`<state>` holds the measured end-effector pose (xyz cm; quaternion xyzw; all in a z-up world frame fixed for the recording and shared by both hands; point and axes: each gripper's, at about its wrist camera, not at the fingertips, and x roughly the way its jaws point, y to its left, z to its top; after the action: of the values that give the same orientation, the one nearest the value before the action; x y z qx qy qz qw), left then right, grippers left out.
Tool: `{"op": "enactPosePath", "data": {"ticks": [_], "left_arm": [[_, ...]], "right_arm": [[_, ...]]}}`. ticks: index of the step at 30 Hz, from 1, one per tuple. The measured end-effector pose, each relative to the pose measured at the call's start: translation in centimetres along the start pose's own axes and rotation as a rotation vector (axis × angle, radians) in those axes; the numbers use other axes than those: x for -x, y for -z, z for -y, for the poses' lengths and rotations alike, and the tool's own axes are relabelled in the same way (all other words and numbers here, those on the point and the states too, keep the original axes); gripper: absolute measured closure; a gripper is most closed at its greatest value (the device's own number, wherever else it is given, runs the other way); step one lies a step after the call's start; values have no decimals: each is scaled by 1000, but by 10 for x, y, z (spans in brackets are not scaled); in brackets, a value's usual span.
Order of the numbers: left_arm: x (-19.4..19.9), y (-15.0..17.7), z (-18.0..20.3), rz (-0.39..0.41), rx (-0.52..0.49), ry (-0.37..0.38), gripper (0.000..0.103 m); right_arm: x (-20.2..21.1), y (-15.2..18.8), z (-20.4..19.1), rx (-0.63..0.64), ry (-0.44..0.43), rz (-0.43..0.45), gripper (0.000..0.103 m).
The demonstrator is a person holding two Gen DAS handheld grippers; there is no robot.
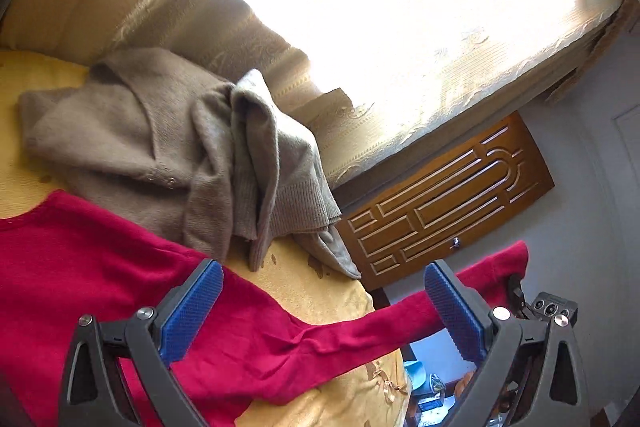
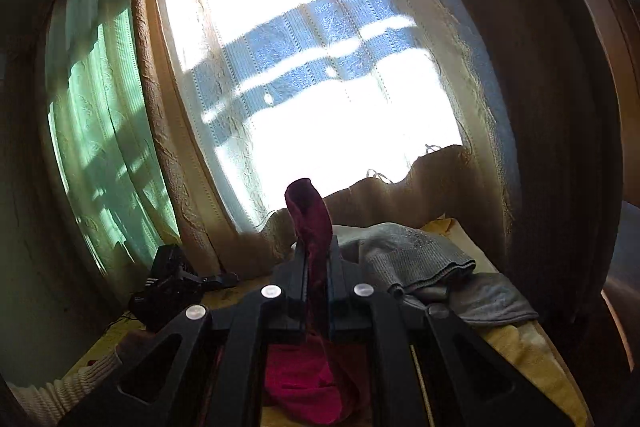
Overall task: Fold clothes
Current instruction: 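Lay the held sleeve across the shirt body and open the right tool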
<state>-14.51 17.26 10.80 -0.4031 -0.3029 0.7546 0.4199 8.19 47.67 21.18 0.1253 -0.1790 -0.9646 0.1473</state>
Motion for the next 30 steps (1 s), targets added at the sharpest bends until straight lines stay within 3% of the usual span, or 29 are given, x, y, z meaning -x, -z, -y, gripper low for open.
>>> {"op": "enactPosePath", "data": {"ticks": [7,17,26,30], "left_arm": [[111,16,-50,116,41,-143,0],[223,62,-118,264,154,-354,0],[279,88,-148,375,224,-343,0],[279,91,-160,367,237,-329,0]], "right_arm": [[-99,20,-101,104,-148,-122,95],[-216,113,-238,265,-293,-321,95],[-270,203,-296,356,-339,-541,95],[-275,227,-308,382,-379,-622,95]]}}
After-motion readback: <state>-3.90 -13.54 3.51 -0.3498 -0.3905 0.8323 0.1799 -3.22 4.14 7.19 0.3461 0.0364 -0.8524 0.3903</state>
